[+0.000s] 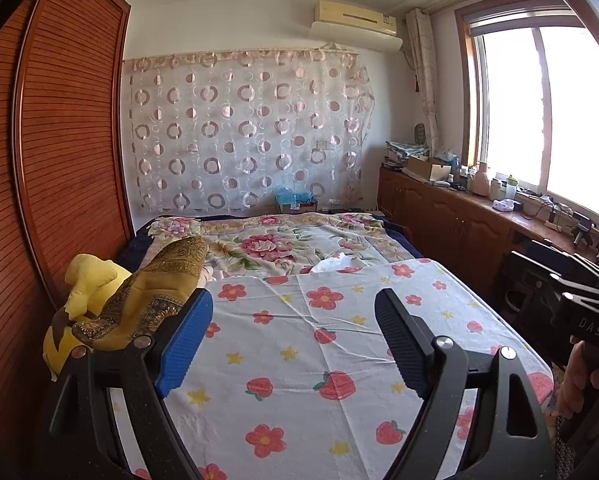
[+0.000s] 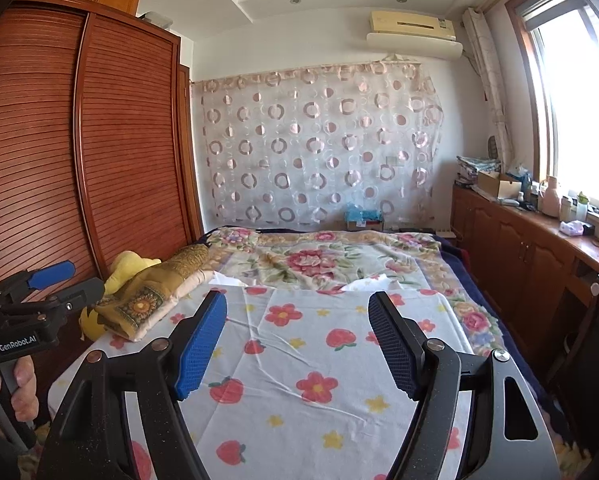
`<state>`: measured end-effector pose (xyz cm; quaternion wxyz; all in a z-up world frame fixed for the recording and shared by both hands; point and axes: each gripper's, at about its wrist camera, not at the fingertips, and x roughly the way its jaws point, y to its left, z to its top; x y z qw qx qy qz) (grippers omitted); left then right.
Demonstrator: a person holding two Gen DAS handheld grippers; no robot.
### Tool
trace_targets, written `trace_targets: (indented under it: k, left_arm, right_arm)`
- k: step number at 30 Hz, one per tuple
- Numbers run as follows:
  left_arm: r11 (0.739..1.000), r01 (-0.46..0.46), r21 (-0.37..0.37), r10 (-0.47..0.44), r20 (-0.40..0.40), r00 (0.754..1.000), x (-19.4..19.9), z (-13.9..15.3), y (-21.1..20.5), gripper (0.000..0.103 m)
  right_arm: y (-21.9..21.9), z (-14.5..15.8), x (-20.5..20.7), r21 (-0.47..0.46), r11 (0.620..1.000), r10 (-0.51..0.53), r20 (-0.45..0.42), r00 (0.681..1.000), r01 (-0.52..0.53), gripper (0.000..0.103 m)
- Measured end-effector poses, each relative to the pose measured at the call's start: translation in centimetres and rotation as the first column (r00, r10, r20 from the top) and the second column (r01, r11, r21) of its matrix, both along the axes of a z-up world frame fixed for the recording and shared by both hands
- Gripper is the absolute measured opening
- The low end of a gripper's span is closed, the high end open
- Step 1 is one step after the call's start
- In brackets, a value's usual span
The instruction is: Fold small clothes
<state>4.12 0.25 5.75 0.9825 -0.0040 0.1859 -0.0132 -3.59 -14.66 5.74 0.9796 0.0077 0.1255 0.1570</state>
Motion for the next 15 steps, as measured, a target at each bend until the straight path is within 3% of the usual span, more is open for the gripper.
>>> trace_targets:
  k: [15]
  left_arm:
    - [1.000,-0.003,0.003,0.003,0.000,1.000,-0.2,0.1,0.3,0.084]
  right_arm:
    - [-1.3,0.2,1.4,0.004,1.000,0.000,-0.010,1.000,0.000,0.075]
